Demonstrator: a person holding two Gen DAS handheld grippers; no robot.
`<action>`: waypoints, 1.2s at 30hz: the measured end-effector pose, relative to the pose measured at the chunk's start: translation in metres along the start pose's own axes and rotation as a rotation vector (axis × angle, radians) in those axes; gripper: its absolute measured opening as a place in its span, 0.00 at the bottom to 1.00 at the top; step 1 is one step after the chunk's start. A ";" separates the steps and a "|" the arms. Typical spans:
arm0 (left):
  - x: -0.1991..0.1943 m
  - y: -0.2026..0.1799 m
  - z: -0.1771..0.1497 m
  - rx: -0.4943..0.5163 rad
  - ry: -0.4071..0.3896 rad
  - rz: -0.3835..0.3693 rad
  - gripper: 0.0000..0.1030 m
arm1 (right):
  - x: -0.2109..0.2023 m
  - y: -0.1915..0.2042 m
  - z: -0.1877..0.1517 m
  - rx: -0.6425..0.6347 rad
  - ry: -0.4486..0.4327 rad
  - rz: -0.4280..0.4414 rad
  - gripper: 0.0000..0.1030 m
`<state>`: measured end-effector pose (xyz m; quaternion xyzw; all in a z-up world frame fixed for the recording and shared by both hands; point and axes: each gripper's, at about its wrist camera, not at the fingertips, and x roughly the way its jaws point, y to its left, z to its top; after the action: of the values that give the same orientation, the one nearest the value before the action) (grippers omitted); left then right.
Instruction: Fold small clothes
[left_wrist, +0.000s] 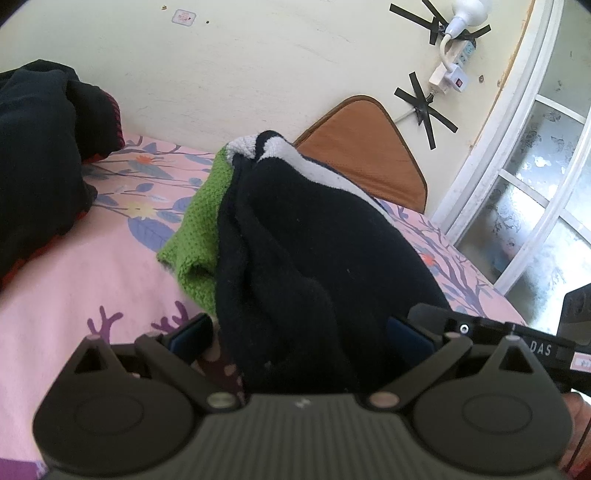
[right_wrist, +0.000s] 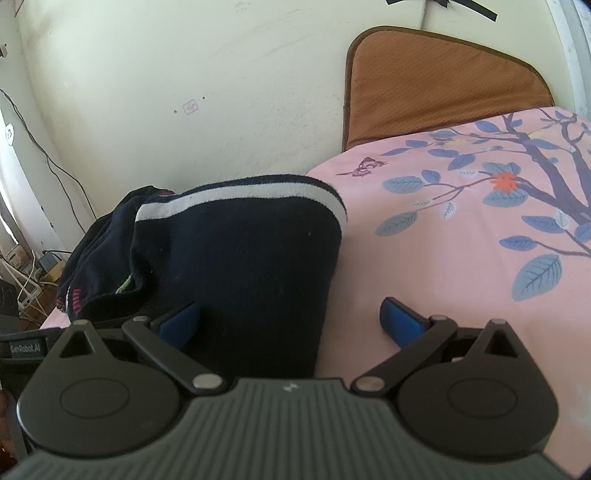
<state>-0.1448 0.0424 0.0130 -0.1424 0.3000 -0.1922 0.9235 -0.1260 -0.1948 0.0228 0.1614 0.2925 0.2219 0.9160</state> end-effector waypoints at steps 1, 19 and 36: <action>0.000 0.000 0.000 0.001 0.000 0.001 1.00 | 0.000 -0.001 0.000 0.000 0.001 0.001 1.00; 0.001 -0.004 0.000 0.036 0.018 0.029 1.00 | -0.002 0.005 -0.002 -0.025 -0.005 -0.050 1.00; 0.007 -0.012 0.001 0.052 0.018 0.084 1.00 | -0.006 0.006 -0.003 -0.026 -0.006 -0.063 1.00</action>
<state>-0.1418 0.0289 0.0150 -0.1038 0.3091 -0.1623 0.9313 -0.1339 -0.1917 0.0259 0.1407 0.2916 0.1961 0.9256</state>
